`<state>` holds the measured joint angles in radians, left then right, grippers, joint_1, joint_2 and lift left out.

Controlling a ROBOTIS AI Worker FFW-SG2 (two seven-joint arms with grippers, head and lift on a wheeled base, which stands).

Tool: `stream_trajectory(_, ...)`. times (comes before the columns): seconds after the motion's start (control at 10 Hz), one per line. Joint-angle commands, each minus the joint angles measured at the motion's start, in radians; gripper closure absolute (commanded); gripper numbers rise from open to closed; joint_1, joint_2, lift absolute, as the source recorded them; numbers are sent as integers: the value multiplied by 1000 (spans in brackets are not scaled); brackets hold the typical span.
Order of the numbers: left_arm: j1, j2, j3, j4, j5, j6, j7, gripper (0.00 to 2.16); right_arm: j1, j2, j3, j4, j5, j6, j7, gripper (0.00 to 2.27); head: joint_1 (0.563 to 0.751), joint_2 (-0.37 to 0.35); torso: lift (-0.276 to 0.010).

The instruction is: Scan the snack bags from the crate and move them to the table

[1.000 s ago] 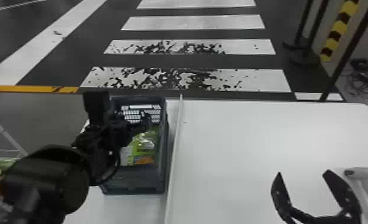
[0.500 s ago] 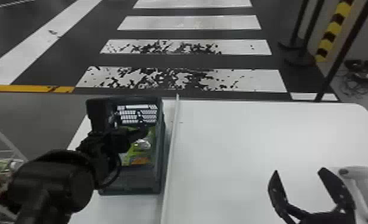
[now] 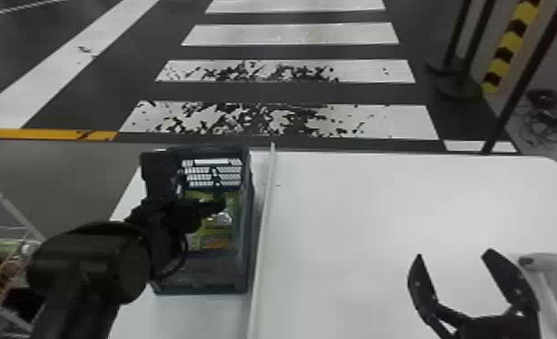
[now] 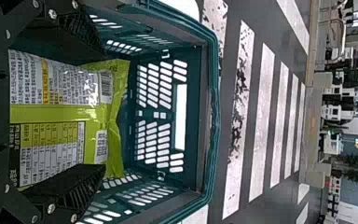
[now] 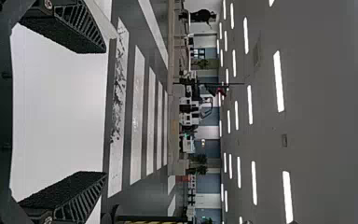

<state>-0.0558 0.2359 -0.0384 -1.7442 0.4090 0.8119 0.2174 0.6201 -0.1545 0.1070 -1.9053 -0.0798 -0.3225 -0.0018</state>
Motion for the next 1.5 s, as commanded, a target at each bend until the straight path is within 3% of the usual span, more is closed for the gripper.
stream_trajectory(0.0,-16,-4,0,12,1,19,-1,225,0,-4,0,3,-5,-3,-1,56,695,100,-95)
stream_trajectory(0.2,-30,-6,0,32,1,37,0,235,7,-7,2,-1,-3,-9,0,56,695,100,-95)
stream_trajectory(0.6,-93,-15,-9,94,2,163,-3,235,20,-16,16,-15,-3,-9,-1,56,695,105,-95)
stream_trajectory(0.8,-99,-24,-17,112,-2,169,-18,518,26,-20,22,-24,-3,-9,-1,56,695,104,-95)
stream_trajectory(1.1,-101,-29,-18,160,-22,166,-16,1274,36,-30,26,-28,-3,-31,-1,56,695,104,-95)
stream_trajectory(1.2,-99,-30,-18,160,-27,157,-9,1382,38,-31,26,-28,-5,-37,-3,56,695,109,-95)
stream_trajectory(1.3,-98,-35,-17,161,-29,151,-1,1747,41,-34,26,-28,-5,-49,-10,56,695,111,-95)
stream_trajectory(1.4,-87,-38,-15,161,-30,142,-7,1767,44,-34,26,-28,-8,-62,-10,56,695,112,-95)
